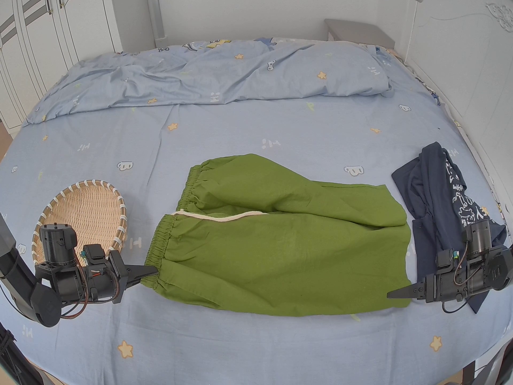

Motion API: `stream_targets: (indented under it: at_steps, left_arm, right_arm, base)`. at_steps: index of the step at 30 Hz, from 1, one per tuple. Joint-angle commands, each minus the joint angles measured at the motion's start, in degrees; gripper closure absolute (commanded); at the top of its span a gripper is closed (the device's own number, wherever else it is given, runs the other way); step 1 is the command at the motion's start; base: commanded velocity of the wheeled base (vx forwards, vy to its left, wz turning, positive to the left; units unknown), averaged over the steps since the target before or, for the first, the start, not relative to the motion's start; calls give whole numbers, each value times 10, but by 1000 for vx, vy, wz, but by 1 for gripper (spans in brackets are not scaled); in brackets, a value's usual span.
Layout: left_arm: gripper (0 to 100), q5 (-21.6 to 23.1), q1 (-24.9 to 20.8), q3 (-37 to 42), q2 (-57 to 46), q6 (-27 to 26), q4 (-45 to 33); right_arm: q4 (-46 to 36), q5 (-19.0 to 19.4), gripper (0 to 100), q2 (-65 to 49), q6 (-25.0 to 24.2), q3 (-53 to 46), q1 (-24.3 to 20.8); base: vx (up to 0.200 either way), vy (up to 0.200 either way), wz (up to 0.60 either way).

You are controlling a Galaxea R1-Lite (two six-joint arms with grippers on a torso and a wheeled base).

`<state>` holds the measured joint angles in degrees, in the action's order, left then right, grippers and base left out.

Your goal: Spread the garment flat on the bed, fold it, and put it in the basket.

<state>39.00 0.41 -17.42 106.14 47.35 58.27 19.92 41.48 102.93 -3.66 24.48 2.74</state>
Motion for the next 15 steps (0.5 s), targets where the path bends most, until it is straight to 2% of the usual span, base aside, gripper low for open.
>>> stream_targets:
  at_steps: [1, 5, 6, 15]
  left_arm:
    - [100, 0, -1, 1, -1, 0, 0]
    - [100, 0, -1, 0, -1, -1, 0]
    - [100, 0, -1, 0, -1, 0, 0]
    - [100, -1, -1, -1, -4, 1, 0]
  right_arm:
    - [35, 1, 0, 37, 0, -15, -3]
    - [54, 2, 0, 49, -1, -15, -2]
    - [56, 2, 100, 49, -2, -14, -2]
    - [57, 25, 100, 39, -6, -14, 2]
  base:
    - [0, 0, 0]
    - [0, 0, 0]
    - [0, 0, 0]
    - [0, 0, 0]
